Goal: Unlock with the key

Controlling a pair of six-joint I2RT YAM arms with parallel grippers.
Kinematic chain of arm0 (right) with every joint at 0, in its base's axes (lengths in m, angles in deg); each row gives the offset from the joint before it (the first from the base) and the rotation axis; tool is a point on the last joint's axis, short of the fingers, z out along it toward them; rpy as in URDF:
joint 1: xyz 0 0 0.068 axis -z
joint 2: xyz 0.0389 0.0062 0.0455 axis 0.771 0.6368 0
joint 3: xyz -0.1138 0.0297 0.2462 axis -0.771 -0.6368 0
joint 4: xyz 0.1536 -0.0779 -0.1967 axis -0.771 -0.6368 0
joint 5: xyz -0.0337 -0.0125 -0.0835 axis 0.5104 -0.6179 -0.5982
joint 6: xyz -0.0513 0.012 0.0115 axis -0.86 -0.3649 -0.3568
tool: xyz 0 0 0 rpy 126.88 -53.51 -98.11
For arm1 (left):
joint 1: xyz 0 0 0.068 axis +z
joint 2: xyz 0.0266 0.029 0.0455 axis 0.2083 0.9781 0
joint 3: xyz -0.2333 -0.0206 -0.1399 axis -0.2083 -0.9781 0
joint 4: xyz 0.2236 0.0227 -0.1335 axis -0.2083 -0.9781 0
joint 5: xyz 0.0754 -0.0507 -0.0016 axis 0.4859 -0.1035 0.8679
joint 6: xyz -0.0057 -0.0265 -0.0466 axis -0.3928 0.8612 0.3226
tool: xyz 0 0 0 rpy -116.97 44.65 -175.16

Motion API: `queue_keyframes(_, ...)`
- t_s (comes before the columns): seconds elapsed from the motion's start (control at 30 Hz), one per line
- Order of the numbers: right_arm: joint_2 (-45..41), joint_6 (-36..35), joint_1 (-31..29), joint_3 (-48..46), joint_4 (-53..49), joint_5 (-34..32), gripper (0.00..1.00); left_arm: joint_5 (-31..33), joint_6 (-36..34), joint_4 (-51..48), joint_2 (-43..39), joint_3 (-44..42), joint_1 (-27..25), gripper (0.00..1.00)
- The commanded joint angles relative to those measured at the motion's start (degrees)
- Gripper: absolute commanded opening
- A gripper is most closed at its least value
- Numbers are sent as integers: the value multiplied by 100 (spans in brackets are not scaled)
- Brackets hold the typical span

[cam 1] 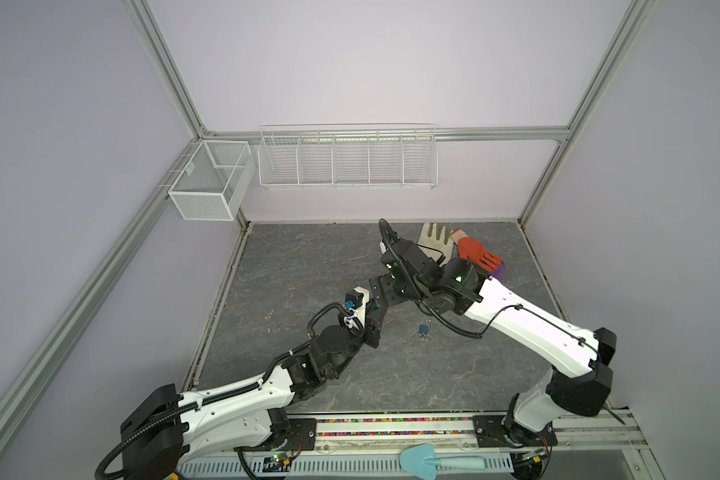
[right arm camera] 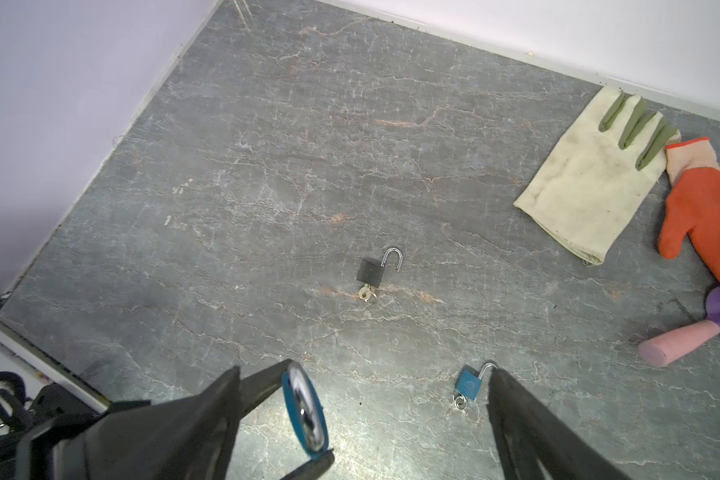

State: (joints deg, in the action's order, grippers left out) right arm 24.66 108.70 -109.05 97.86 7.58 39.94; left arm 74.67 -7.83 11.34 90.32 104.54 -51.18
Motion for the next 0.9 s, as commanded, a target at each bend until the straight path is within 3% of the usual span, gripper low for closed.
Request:
queue_keyframes(0.0, 224, 172, -14, 224, -384, -386, 93, 324, -278, 585, 11, -35, -76, 0)
queue_keyframes(0.53, 878, 46, 68, 1065, -1272, -1085, 89, 351, -585, 718, -88, -235, -116, 0)
queue_keyframes(0.87, 902, -351, 179, 1335, -1634, -777, 89, 210, -808, 918, -201, -348, -121, 0)
